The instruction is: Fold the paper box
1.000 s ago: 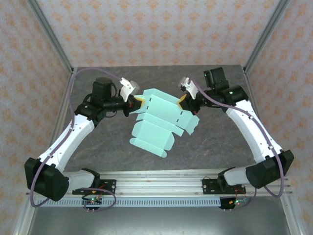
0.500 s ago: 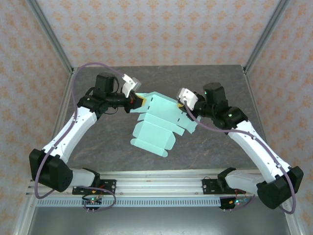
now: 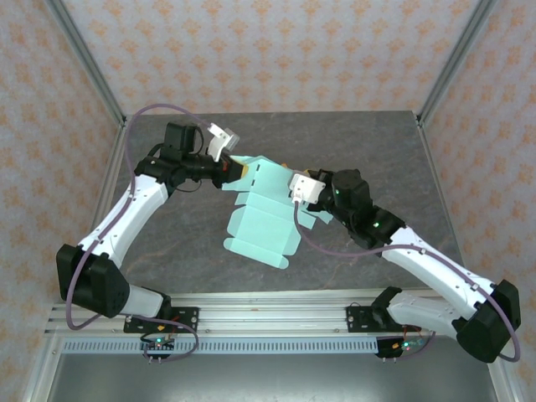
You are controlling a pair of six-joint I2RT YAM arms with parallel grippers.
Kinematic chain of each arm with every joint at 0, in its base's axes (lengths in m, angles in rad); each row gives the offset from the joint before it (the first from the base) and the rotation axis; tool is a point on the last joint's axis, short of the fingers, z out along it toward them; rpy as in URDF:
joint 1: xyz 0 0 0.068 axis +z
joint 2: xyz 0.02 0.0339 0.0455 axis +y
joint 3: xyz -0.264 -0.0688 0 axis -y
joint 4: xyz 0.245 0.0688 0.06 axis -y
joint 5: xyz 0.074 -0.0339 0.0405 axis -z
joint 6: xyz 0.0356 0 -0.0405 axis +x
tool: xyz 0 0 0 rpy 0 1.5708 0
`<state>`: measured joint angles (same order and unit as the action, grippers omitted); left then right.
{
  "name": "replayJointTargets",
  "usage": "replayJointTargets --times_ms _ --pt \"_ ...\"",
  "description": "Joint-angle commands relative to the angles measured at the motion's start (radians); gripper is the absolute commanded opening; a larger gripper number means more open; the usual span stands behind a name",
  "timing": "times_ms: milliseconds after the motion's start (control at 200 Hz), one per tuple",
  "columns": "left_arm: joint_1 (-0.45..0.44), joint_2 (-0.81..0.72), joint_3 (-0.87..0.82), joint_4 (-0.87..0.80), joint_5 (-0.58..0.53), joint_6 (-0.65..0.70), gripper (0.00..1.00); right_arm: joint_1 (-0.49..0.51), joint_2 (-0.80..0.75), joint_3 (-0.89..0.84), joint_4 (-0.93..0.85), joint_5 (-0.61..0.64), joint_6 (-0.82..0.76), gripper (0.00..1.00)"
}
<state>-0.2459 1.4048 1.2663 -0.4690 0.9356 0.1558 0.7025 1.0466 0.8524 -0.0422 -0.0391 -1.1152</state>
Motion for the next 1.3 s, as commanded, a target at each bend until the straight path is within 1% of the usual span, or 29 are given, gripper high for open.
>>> replayJointTargets --times_ms 0,280,425,776,866,961,996,1116,1181,1221,1296 --pt "-0.001 0.005 0.034 -0.026 0.036 -0.030 0.00 0.015 -0.011 -0.028 0.113 0.107 -0.093 0.03" --pt "-0.001 0.019 0.035 -0.028 0.042 -0.028 0.00 0.038 -0.003 -0.081 0.214 0.149 -0.183 0.01" --pt "-0.001 0.031 0.036 -0.027 0.047 -0.031 0.00 0.042 0.003 -0.097 0.248 0.166 -0.199 0.01" --pt "-0.001 0.038 0.039 -0.044 0.057 -0.020 0.00 0.042 0.022 -0.101 0.254 0.195 -0.226 0.01" --pt "-0.002 0.041 0.039 -0.047 0.055 -0.016 0.00 0.042 0.018 -0.090 0.244 0.194 -0.196 0.01" --pt "0.000 0.040 0.039 -0.054 0.034 -0.007 0.00 0.041 0.021 -0.036 0.158 0.189 -0.118 0.01" --pt "-0.001 0.040 0.039 -0.057 0.027 0.000 0.00 0.034 0.025 -0.008 0.098 0.182 -0.081 0.01" --pt "0.000 0.029 0.032 -0.050 -0.013 0.004 0.00 -0.023 0.049 0.101 -0.116 0.078 0.081 0.00" --pt "-0.001 0.019 0.027 -0.038 -0.036 0.002 0.05 -0.060 0.062 0.150 -0.208 0.001 0.158 0.00" --pt "-0.001 0.010 0.019 -0.032 -0.051 0.001 0.11 -0.082 0.072 0.180 -0.255 -0.043 0.199 0.00" --pt "0.000 -0.010 0.005 -0.014 -0.082 -0.004 0.17 -0.114 0.093 0.227 -0.338 -0.125 0.251 0.00"
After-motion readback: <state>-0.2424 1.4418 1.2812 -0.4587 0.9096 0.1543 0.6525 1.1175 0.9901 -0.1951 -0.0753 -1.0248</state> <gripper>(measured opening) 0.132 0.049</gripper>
